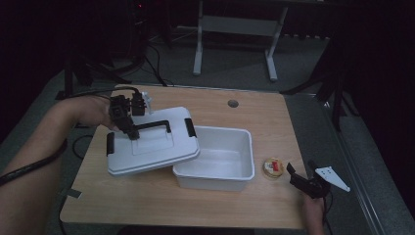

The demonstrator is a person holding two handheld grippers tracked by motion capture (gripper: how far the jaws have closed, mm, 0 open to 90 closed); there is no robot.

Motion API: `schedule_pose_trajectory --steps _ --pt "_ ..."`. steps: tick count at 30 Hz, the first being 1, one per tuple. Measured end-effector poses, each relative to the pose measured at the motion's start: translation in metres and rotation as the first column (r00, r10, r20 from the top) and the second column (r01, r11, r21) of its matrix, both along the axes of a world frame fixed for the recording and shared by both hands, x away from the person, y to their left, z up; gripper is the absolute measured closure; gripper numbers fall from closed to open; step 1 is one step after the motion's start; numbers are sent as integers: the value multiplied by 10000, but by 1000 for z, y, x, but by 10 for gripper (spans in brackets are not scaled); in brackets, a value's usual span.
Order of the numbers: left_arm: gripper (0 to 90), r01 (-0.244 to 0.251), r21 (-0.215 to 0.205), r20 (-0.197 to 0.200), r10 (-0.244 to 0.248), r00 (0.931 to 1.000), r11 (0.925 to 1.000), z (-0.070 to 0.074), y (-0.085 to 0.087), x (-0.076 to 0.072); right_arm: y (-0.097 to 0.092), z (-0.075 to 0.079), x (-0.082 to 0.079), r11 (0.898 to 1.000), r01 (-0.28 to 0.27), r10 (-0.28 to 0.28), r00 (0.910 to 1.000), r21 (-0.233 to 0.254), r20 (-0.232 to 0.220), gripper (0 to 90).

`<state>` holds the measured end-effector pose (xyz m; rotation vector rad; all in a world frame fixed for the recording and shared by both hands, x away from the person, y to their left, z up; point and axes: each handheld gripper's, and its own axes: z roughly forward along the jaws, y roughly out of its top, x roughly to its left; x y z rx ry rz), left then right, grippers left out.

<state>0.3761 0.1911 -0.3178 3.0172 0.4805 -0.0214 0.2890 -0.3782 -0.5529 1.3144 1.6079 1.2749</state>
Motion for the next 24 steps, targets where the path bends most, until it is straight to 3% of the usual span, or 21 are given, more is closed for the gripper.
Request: schedule_pose_trajectory --steps 8,14,24 --pt "836 -697 220 -176 701 9974 9973 -6 34 -7 0 0 0 10000 10 -11 10000 -49 -30 105" --pt "836 -1484 498 -374 1503 9879 9877 -20 70 -13 1 0 0 10000 14 -14 10000 -57 -54 105" --pt "835 -1951 470 -623 1978 9783 9797 -49 91 -14 2 0 0 10000 23 -24 10000 -85 -69 105"
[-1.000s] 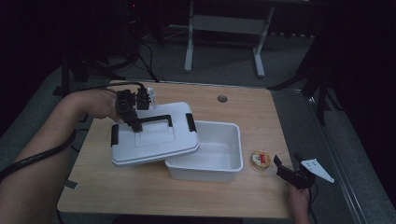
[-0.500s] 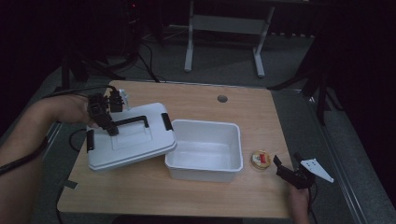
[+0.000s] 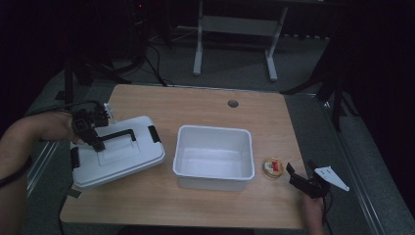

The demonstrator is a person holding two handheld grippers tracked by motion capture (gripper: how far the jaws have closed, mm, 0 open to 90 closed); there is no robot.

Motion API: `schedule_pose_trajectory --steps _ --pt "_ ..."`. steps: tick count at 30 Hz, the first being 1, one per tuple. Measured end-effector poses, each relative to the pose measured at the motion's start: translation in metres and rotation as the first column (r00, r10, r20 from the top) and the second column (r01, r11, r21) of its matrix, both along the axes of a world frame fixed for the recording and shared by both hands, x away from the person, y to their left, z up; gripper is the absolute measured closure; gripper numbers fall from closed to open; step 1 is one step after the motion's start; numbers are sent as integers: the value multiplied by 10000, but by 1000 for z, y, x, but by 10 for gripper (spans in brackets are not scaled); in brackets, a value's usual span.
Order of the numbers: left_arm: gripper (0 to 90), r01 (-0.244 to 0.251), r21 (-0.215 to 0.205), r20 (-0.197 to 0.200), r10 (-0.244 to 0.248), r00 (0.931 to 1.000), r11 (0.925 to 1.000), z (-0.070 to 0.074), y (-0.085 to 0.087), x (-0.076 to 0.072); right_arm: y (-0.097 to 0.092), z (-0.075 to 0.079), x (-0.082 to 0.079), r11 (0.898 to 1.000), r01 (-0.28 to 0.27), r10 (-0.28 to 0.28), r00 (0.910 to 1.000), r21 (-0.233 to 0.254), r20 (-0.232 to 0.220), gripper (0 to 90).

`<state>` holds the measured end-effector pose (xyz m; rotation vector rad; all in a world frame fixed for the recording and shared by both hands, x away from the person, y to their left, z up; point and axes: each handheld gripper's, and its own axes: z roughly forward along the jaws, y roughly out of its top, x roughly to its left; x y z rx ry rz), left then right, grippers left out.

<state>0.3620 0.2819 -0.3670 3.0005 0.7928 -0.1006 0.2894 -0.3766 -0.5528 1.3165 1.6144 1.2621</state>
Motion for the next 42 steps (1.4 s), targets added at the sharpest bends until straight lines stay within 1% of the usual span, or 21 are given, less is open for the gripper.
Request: schedule_pose_trajectory --steps 1,2,3,6,12,15,19,21,22,23,26,28,29,30,32,35,36,38,39,41,42 --pt "836 -49 -46 -92 49 9999 10000 -4 1 1 0 0 0 10000 3 -3 10000 -11 -4 105" --pt "836 -49 -46 -92 49 9999 10000 -4 1 1 0 0 0 10000 3 -3 10000 -11 -4 105" --pt "836 -80 60 -164 81 9998 9999 -13 3 2 0 0 0 10000 5 -6 10000 -6 -7 105" --pt "836 -223 -2 -295 223 9993 9998 -25 5 3 0 0 0 10000 -7 7 10000 -8 -6 105" --pt "836 -227 53 -537 229 9983 9997 -54 6 6 0 0 0 10000 -20 20 10000 -21 5 105" --pt "836 -246 117 -583 252 9980 9996 -67 6 8 0 0 0 10000 -16 16 10000 -20 8 105" --pt "836 -354 -101 -654 347 9973 9993 -83 6 8 0 0 0 10000 -21 21 10000 -43 7 105" --pt "835 -387 -60 -645 382 9972 9992 -89 5 9 0 0 0 10000 -23 23 10000 -48 5 105" --pt "835 -373 -32 -732 369 9966 9993 -92 5 9 0 0 0 10000 -27 27 10000 -48 -2 105" --pt "835 -342 5 -679 342 9971 9994 -95 4 9 0 0 0 10000 -30 30 10000 -48 1 105" --pt "835 -389 2 -734 388 9966 9992 -102 4 9 0 0 0 10000 -25 25 10000 -26 2 105" --pt "835 -403 -86 -859 394 9955 9992 -106 4 9 0 0 0 10000 -30 30 10000 -12 5 105" --pt "835 -432 -124 -834 420 9956 9990 -108 4 9 0 0 0 10000 -34 34 10000 -18 3 105" --pt "835 -405 -169 -941 388 9948 9990 -110 4 9 0 0 0 10000 -32 32 10000 -22 4 105" --pt "835 -390 -134 -930 376 9950 9992 -114 4 8 0 0 0 10000 -38 38 10000 -23 6 105" --pt "834 -384 -283 -1006 354 9943 9989 -117 5 8 0 0 0 10000 -44 44 10000 -31 8 105" --pt "834 -389 -334 -919 357 9951 9987 -119 5 7 0 0 0 10000 -41 41 10000 -39 4 105" --pt "833 -392 -326 -922 361 9951 9987 -120 6 7 0 0 0 10000 -43 43 10000 -35 7 105" --pt "833 -287 -320 -1006 254 9946 9991 -124 7 6 0 0 0 10000 -38 38 10000 -33 11 105" --pt "831 -318 -355 -1090 277 9937 9989 -127 9 6 0 0 0 10000 -44 44 10000 -33 4 105" --pt "830 -387 -470 -1113 333 9932 9981 -127 10 6 0 0 0 10000 -46 46 10000 -39 -1 105"
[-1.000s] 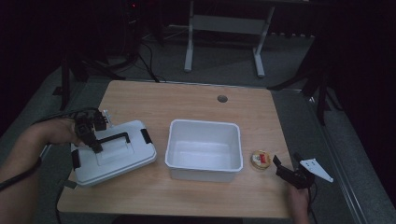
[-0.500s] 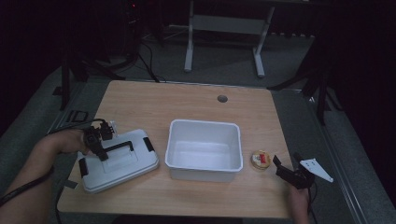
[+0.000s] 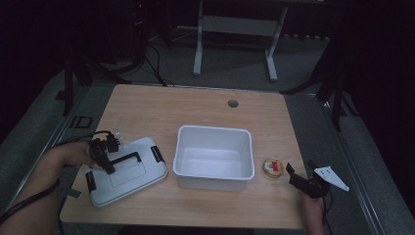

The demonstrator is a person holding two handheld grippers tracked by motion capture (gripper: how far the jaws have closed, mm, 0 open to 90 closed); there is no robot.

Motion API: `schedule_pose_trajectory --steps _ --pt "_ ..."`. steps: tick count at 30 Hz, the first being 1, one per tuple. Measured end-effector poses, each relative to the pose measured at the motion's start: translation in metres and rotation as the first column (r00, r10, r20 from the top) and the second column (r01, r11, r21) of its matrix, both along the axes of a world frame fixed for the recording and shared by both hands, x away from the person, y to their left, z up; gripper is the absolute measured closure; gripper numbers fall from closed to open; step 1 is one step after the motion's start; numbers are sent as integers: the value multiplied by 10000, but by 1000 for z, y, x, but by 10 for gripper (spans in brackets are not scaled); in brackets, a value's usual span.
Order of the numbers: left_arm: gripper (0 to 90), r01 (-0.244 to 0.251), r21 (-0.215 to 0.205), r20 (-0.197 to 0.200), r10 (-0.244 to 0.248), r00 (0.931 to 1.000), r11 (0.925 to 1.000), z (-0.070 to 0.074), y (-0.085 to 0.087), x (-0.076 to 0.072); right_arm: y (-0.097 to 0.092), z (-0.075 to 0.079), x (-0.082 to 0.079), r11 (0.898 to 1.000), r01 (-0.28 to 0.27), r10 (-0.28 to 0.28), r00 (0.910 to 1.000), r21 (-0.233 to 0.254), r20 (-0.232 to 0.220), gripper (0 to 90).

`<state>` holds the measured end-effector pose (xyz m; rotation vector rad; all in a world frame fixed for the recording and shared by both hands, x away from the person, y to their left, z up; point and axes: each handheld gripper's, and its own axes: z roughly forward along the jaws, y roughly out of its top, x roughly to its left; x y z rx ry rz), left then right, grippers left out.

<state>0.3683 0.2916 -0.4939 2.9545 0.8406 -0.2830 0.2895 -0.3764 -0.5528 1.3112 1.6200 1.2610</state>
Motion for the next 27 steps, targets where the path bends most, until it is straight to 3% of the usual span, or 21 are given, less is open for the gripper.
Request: schedule_pose_trajectory --steps 3,8,16,19,23,26,27 --pt "788 -53 -14 -25 53 10000 10000 1 1 1 0 0 0 10000 -13 12 10000 -29 -20 105" --pt "549 -42 13 152 42 9999 10000 2 1 1 -1 0 0 10000 -52 53 9999 27 -95 105" --pt "441 -268 129 273 264 9993 9996 4 3 4 -6 2 -1 9990 -452 448 9975 -72 -556 105" --pt "408 -305 201 268 300 9992 9993 5 3 5 -10 1 -1 9959 -889 866 9898 -155 -1130 105" --pt "397 -350 178 289 344 9990 9992 6 3 6 -15 0 0 9874 -1576 1517 9677 -134 -2012 105" --pt "397 -373 173 263 369 9990 9992 7 3 7 -18 0 1 9777 -2090 1940 9385 -225 -2858 105" --pt "397 -322 185 297 316 9991 9993 7 4 6 -18 1 2 9730 -2304 2145 9243 -136 -3157 105"
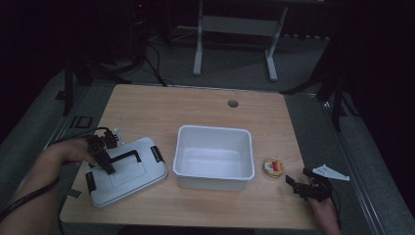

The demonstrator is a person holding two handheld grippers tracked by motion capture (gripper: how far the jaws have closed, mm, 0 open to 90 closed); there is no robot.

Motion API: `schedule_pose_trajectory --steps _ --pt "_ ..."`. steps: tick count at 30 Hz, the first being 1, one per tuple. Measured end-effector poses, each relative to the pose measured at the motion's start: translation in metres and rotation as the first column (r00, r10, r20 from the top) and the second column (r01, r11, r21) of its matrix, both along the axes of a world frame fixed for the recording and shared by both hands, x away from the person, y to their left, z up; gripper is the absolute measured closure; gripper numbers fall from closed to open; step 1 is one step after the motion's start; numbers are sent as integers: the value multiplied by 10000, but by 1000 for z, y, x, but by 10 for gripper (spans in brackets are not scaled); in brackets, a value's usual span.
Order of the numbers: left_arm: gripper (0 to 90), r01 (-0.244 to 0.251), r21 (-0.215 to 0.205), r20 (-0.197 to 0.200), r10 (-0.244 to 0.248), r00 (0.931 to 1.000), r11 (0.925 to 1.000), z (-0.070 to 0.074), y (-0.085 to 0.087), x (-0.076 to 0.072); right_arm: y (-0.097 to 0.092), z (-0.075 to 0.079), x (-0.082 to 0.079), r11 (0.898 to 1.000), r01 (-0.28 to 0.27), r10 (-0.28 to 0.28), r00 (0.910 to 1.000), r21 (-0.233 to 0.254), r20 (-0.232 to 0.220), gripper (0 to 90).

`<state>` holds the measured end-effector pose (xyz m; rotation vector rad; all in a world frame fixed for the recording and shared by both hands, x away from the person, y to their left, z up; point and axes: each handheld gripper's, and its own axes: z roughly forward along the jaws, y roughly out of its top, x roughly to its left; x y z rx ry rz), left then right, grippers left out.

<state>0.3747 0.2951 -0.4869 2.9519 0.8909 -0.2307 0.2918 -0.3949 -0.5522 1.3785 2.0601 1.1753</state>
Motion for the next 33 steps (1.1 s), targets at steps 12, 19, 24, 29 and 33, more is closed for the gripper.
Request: schedule_pose_trajectory --steps 12,19,24,29,33 --pt "405 74 56 -88 -74 9999 10000 4 2 -2 1 12 8 9707 -2075 1756 9567 -1213 -2321 105" --pt "408 31 217 -113 -28 9999 9998 5 1 -3 12 20 12 9077 -3325 2276 9026 -2560 -3653 105" --pt "412 85 194 -145 -82 9999 9998 8 0 -3 21 28 18 8504 -4112 2322 8531 -3283 -4672 105" --pt "414 136 276 -183 -131 9997 9995 9 -1 -3 30 36 24 8005 -4781 2275 8002 -3614 -5549 105" --pt "414 86 246 -246 -80 9997 9997 9 0 -4 36 41 27 7629 -5241 2202 7611 -3785 -6101 105"
